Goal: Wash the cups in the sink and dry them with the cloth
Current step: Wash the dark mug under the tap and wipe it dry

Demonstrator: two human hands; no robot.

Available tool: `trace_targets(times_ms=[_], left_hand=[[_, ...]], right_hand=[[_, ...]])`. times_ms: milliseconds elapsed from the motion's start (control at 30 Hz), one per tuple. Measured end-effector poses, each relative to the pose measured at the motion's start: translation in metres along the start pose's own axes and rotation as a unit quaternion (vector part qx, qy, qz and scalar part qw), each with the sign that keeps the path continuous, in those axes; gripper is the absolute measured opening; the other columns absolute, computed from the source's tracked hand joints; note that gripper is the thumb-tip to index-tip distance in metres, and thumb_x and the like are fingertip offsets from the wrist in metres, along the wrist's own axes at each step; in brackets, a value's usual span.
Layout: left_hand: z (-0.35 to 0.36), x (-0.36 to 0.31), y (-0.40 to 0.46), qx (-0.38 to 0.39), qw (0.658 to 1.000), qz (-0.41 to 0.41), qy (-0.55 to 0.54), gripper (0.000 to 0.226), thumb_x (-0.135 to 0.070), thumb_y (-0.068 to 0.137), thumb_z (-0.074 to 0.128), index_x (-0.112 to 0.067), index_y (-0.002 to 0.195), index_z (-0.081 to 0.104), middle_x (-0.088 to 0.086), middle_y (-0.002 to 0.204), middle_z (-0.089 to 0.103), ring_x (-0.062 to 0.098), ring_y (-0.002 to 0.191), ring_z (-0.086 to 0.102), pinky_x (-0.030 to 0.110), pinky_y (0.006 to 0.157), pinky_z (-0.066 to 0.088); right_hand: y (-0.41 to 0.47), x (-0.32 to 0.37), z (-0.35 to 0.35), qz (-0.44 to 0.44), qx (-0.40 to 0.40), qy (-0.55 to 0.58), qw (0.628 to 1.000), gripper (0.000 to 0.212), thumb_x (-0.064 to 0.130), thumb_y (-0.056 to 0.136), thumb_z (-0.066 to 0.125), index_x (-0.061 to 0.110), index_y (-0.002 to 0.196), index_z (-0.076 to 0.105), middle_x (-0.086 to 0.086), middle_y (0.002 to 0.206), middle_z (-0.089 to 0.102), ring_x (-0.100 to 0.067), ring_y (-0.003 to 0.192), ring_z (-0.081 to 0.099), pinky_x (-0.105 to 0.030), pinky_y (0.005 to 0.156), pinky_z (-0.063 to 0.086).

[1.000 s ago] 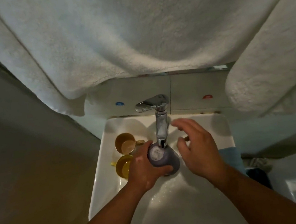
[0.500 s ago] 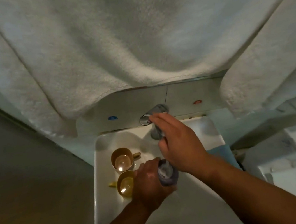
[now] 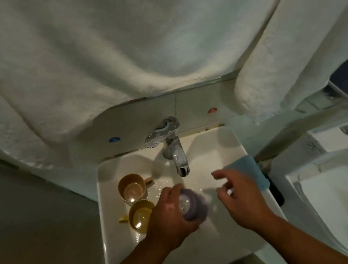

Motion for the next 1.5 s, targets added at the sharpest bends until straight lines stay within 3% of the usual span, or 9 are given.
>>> trace_targets(times_ms=[167,333,700,933,1033,1200,1300,1367,1500], left_hand=[[0.021,0.005,0.005,0.019,0.999,-0.031,0.034,0.094,-0.068,0.047,0.077,-0.035,0.130,0.048,-0.010,0.121,0.053,0.015,0.106,0.058,0.030,0.088,0.055],[0.034,-0.007,0.007,-0.001,0.996,-0.086,0.023,0.090,-0.046,0.059,0.092,-0.029,0.136,0.048,-0.007,0.126,0.053,0.014,0.109,0.056,0.022,0.089,0.050],[0.059,-0.042,0.005,-0.082,0.977,-0.191,-0.054,0.083,-0.041,0.052,0.097,-0.026,0.120,0.052,-0.004,0.111,0.060,0.017,0.099,0.059,0.025,0.077,0.049],[0.066,-0.058,-0.003,-0.117,0.969,-0.211,-0.059,0.083,-0.043,0.057,0.096,-0.026,0.125,0.052,-0.007,0.113,0.062,0.016,0.099,0.061,0.026,0.080,0.053],[0.069,-0.055,-0.008,-0.131,0.956,-0.247,-0.092,0.079,-0.035,0.060,0.096,-0.026,0.123,0.049,-0.005,0.111,0.061,0.019,0.099,0.062,0.027,0.077,0.054],[0.072,-0.058,-0.013,-0.094,0.967,-0.214,-0.099,0.081,-0.021,0.060,0.096,-0.030,0.121,0.043,-0.009,0.110,0.060,0.007,0.092,0.062,0.017,0.067,0.054],[0.067,-0.067,-0.009,-0.066,0.980,-0.168,-0.084,0.098,-0.025,0.055,0.095,-0.034,0.136,0.039,-0.014,0.120,0.055,0.003,0.102,0.057,0.006,0.073,0.046],[0.062,-0.074,-0.004,-0.047,0.988,-0.137,-0.061,0.097,-0.025,0.054,0.093,-0.037,0.135,0.042,-0.013,0.124,0.053,0.000,0.105,0.054,0.003,0.077,0.042],[0.054,-0.084,0.002,-0.040,0.994,-0.087,-0.047,0.093,-0.023,0.055,0.090,-0.048,0.130,0.041,-0.015,0.127,0.057,-0.002,0.111,0.057,0.007,0.085,0.047]], right_hand=[[-0.024,-0.055,0.012,0.001,0.116,-0.099,0.988,0.041,0.028,0.091,0.067,0.039,0.128,0.054,0.021,0.121,0.055,0.003,0.088,0.055,-0.004,0.077,0.039],[-0.007,-0.079,-0.017,-0.019,0.106,-0.075,0.991,0.034,0.023,0.092,0.067,0.031,0.125,0.060,0.017,0.111,0.055,0.004,0.081,0.054,-0.007,0.078,0.042],[0.036,-0.130,-0.047,-0.026,0.095,-0.125,0.987,0.032,0.023,0.093,0.061,0.021,0.125,0.060,0.004,0.123,0.053,-0.015,0.109,0.053,-0.023,0.085,0.039],[0.060,-0.151,-0.041,0.073,0.067,-0.118,0.988,0.064,0.057,0.083,0.068,0.017,0.125,0.042,-0.003,0.116,0.046,-0.023,0.101,0.055,-0.038,0.080,0.053],[0.061,-0.155,-0.035,0.066,0.078,-0.121,0.987,0.056,0.047,0.087,0.067,0.017,0.125,0.039,-0.003,0.115,0.048,-0.019,0.088,0.054,-0.033,0.070,0.049],[0.059,-0.165,-0.045,0.028,0.084,-0.082,0.993,0.031,0.024,0.096,0.060,0.015,0.125,0.052,-0.006,0.116,0.059,-0.019,0.091,0.060,-0.024,0.077,0.044],[0.054,-0.152,-0.062,0.004,0.114,0.003,0.993,0.017,0.016,0.096,0.064,0.015,0.113,0.066,0.001,0.097,0.066,-0.018,0.091,0.067,-0.002,0.072,0.039],[0.048,-0.138,-0.074,-0.005,0.151,0.076,0.986,0.010,0.015,0.094,0.068,0.022,0.101,0.069,0.005,0.085,0.067,-0.007,0.073,0.066,-0.003,0.060,0.044],[0.045,-0.109,-0.096,-0.060,0.169,0.146,0.973,0.012,0.024,0.091,0.071,0.033,0.098,0.073,0.010,0.093,0.072,-0.001,0.085,0.067,-0.013,0.072,0.051]])
Point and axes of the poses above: each hand's wrist, its own y-axis towards the middle knuckle, its own z-axis out of the palm, x = y × z, the point moved 5 cm from there along y, towards the middle knuckle
